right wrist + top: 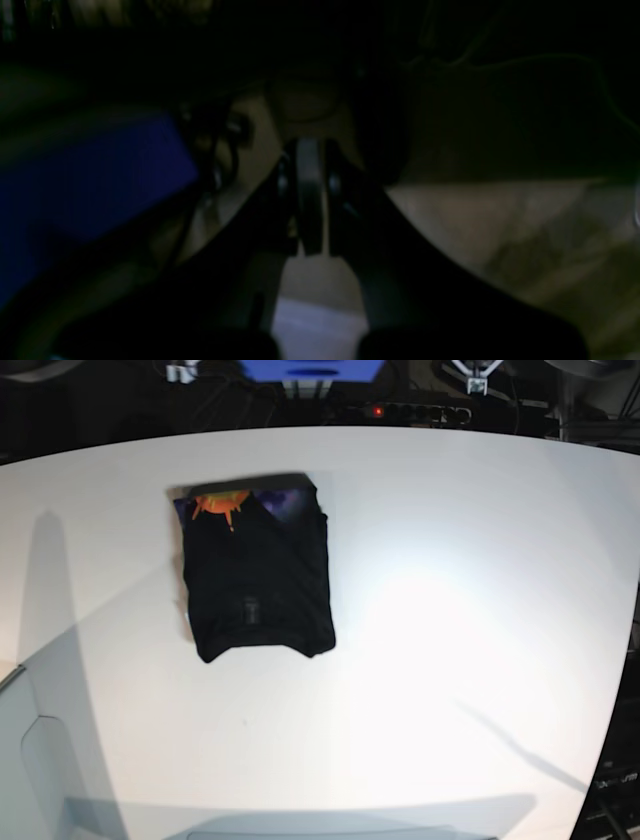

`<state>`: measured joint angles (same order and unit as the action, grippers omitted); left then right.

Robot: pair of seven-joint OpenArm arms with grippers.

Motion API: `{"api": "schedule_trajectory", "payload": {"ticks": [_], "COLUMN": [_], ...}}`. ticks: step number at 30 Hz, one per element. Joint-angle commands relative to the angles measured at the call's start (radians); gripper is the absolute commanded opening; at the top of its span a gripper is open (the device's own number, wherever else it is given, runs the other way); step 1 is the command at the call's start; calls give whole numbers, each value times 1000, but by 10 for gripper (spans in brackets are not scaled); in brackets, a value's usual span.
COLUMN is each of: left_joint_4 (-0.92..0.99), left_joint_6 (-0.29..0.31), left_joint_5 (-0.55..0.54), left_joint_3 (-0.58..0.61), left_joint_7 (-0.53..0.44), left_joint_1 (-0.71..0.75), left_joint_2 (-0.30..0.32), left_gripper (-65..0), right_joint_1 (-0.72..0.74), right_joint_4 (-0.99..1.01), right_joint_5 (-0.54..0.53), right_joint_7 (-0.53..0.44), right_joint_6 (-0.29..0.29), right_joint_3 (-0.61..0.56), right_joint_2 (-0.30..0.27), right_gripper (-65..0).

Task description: Fold the T-shirt properly

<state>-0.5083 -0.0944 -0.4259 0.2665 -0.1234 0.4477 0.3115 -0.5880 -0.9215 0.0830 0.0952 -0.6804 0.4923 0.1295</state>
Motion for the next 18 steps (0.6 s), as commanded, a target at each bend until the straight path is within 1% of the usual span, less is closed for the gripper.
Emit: {"api": "schedule_trajectory", "payload": {"ticks": [1, 2, 3, 4, 6, 7, 8, 10, 11, 12, 13, 14, 17, 18], "left_joint_4": [37, 78, 106, 125, 139, 142, 145, 175, 204, 241, 270, 300, 330, 333], "left_joint_6": [-6, -6, -6, -6, -5, 3, 25, 86, 104, 123, 137, 143, 147, 147], "left_joint_5": [-15, -43, -67, -93, -129, -144, -161, -192, -201, -207, -210, -205, -204, -204], "left_joint_3": [26, 66, 98, 127, 165, 178, 187, 188, 188, 188, 188, 188, 192, 192], "left_joint_7": [-26, -26, -26, -25, -28, -26, -25, -23, -23, -23, -23, -23, -22, -5], "left_joint_1": [-25, -59, -89, -115, -152, -171, -186, -220, -237, -255, -277, -295, -329, -339], "left_joint_2": [8, -5, -16, -24, -33, -36, -47, -70, -79, -91, -105, -119, -133, -133], "left_gripper": [-650, -650, -650, -650, -650, -650, -650, -650, -650, -650, -650, -650, -650, -650], "right_joint_1": [12, 43, 67, 93, 145, 187, 230, 325, 368, 409, 435, 449, 471, 477], "right_joint_4": [52, 126, 196, 267, 405, 490, 574, 747, 818, 872, 899, 904, 904, 904], "right_joint_5": [22, 64, 96, 126, 171, 186, 189, 189, 191, 191, 191, 191, 191, 191], "right_joint_7": [-59, -133, -209, -286, -406, -463, -510, -590, -615, -639, -650, -650, -621, -615], "right_joint_6": [-18, 23, 90, 170, 339, 442, 537, 726, 807, 870, 920, 954, 960, 960], "right_joint_3": [-13, -31, -50, -71, -103, -122, -139, -180, -203, -237, -271, -301, -343, -347], "right_joint_2": [-11, -14, -26, -41, -61, -78, -92, -109, -113, -113, -113, -113, -109, -107], "right_gripper": [-650, -650, -650, -650, -650, -650, -650, -650, -650, -650, -650, -650, -650, -650]}}
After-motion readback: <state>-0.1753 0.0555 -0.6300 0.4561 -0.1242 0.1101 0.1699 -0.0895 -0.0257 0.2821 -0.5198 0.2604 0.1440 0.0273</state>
